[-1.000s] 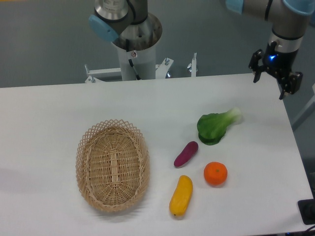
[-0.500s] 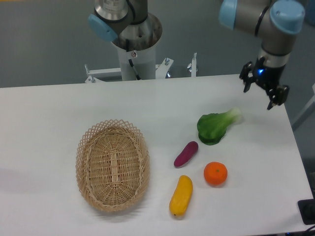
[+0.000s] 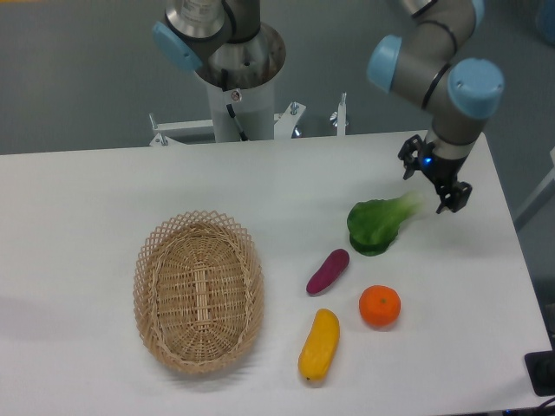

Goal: Pick up the green vegetable from the table
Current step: 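Lower the open gripper over the bok choy's leafy stem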

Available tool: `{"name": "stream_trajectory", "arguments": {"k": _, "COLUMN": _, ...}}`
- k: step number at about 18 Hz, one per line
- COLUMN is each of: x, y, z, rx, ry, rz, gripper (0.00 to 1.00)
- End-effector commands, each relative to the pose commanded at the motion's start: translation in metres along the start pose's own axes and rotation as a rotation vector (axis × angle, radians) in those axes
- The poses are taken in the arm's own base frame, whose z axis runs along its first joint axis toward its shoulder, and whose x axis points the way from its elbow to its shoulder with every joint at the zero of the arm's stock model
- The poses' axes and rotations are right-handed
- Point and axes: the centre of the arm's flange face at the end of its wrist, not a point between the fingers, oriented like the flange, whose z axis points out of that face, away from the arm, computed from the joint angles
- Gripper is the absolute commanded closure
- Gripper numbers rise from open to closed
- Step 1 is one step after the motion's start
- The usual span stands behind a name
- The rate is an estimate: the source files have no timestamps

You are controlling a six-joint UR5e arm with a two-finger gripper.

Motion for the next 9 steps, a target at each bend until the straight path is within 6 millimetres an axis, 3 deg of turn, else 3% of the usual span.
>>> {"name": "stream_trajectory", "arguments": {"k": 9, "x": 0.014, "y": -0.006, "z": 0.026, "rx": -0.008, "ry": -0.014, "rz": 0.010, "gripper": 0.00}}
